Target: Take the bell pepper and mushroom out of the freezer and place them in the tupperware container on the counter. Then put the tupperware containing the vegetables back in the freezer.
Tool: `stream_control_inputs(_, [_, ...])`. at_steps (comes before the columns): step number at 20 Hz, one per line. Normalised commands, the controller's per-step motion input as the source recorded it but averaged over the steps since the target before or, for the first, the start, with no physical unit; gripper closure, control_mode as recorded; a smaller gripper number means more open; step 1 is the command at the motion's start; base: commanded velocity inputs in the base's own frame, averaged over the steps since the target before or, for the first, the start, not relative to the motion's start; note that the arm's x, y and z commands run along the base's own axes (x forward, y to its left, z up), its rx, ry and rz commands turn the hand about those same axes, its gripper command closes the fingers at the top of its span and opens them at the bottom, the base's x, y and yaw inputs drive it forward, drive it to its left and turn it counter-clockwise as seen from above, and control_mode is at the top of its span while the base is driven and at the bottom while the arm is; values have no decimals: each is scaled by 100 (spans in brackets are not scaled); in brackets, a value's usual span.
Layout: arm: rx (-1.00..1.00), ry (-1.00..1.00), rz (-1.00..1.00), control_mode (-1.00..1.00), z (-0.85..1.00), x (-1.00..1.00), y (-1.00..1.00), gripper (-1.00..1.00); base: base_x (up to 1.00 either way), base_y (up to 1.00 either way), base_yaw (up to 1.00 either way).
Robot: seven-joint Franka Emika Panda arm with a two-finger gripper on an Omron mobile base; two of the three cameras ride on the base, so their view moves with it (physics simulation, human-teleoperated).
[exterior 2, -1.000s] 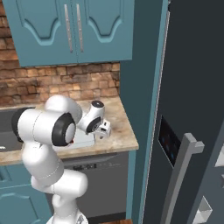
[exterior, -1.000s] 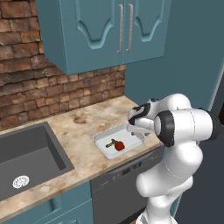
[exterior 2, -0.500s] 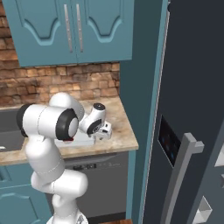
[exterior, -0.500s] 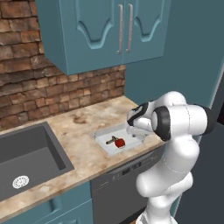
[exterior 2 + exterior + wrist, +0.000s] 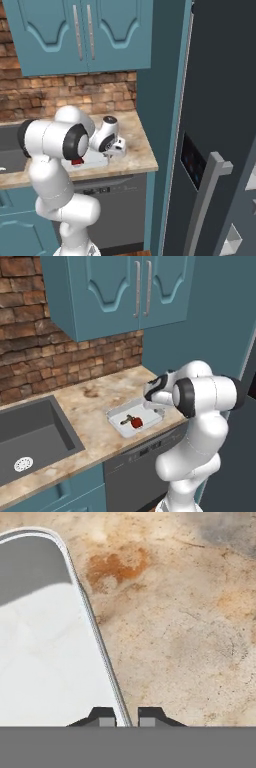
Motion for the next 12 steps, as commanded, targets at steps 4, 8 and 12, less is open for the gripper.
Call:
stream_control_inputs(4, [-2, 0, 0, -100, 24, -10, 20, 100, 0, 0, 0])
stream_control_inputs(8, [3, 4, -6, -100, 58, -19, 13, 100, 0, 0, 0])
stream_control_inputs(12, [9, 2, -17, -100, 68, -36, 1, 100, 0, 0, 0])
